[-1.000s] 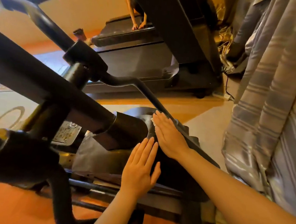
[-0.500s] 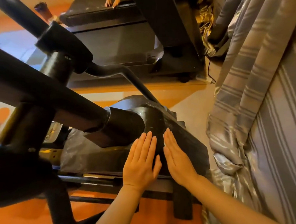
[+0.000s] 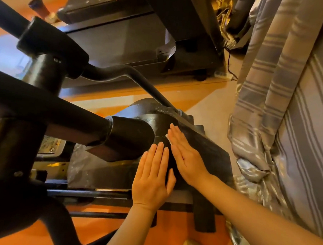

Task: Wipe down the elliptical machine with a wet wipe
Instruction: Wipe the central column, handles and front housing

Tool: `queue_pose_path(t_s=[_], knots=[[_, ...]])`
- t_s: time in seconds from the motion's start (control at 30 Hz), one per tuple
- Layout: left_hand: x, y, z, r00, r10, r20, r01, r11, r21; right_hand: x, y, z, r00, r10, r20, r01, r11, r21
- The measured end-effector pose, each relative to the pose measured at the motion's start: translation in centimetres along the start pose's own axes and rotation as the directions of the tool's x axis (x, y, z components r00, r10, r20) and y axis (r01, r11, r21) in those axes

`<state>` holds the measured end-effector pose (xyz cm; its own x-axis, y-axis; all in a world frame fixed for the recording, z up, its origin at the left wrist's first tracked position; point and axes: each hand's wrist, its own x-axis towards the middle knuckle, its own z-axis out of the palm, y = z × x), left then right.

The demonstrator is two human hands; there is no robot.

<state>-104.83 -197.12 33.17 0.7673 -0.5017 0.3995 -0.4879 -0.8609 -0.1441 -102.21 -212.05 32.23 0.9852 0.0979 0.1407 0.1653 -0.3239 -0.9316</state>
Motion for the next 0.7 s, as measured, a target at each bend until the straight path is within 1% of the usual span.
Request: queue_pose_path(t_s=[0.07, 0.1, 0.17, 0.23, 0.27, 0.3, 0.37, 0.43, 0.5, 0.57, 0.63, 0.67, 0.7], knots=[[0.1, 0.0, 0.0, 1.000, -0.001, 0.000, 0.001, 1.000, 0.016, -0.6, 1.5, -0.6, 0.995, -0.076, 0.058, 0.080, 0.994, -0.068], [0.1, 0.0, 0.0, 1.000, -0.002, -0.001, 0.002, 1.000, 0.023, -0.3, 2.4, -0.9, 0.994, -0.083, 0.072, 0.088, 0.993, -0.076], [0.1, 0.2, -0.1, 1.000, -0.007, -0.004, 0.007, 1.000, 0.026, 1.4, 3.3, -1.3, 0.998, -0.008, 0.059, 0.010, 1.000, -0.028], [0.1, 0.3, -0.1, 1.000, -0.015, -0.004, 0.015, 1.000, 0.028, 3.6, 3.6, -1.5, 0.995, 0.092, 0.038, -0.095, 0.993, 0.074], [0.2, 0.4, -0.1, 1.000, -0.018, -0.005, 0.018, 0.999, 0.030, 4.4, 3.5, -1.6, 0.993, 0.116, 0.036, -0.119, 0.987, 0.104], [0.3, 0.5, -0.2, 1.000, -0.022, -0.006, 0.022, 0.999, 0.033, 4.9, 3.5, -1.7, 0.993, 0.113, 0.029, -0.116, 0.988, 0.098], [0.3, 0.5, -0.3, 1.000, -0.028, -0.002, 0.028, 0.999, 0.041, 4.2, 3.6, -2.0, 0.998, 0.045, 0.050, -0.046, 0.999, 0.012], [0.2, 0.6, -0.4, 1.000, -0.031, 0.006, 0.030, 0.999, 0.045, 2.2, 3.8, -2.0, 0.988, -0.063, 0.138, 0.074, 0.994, -0.080], [0.4, 0.6, -0.4, 0.999, -0.038, 0.016, 0.038, 0.998, 0.044, 0.3, 4.3, -2.1, 0.957, -0.178, 0.230, 0.222, 0.957, -0.184], [0.6, 0.7, -0.5, 0.999, -0.048, 0.022, 0.047, 0.998, 0.046, -0.1, 5.2, -2.7, 0.917, -0.220, 0.332, 0.319, 0.905, -0.282], [0.6, 0.7, -0.6, 0.998, -0.054, 0.027, 0.053, 0.998, 0.047, 0.7, 5.9, -4.0, 0.862, -0.244, 0.445, 0.411, 0.849, -0.331], [0.6, 0.7, -0.7, 0.998, -0.056, 0.030, 0.055, 0.998, 0.043, 1.2, 6.1, -4.6, 0.836, -0.260, 0.483, 0.453, 0.823, -0.342], [0.6, 0.7, -0.7, 0.998, -0.055, 0.031, 0.054, 0.998, 0.042, 1.8, 6.1, -5.0, 0.826, -0.276, 0.493, 0.476, 0.808, -0.346]])
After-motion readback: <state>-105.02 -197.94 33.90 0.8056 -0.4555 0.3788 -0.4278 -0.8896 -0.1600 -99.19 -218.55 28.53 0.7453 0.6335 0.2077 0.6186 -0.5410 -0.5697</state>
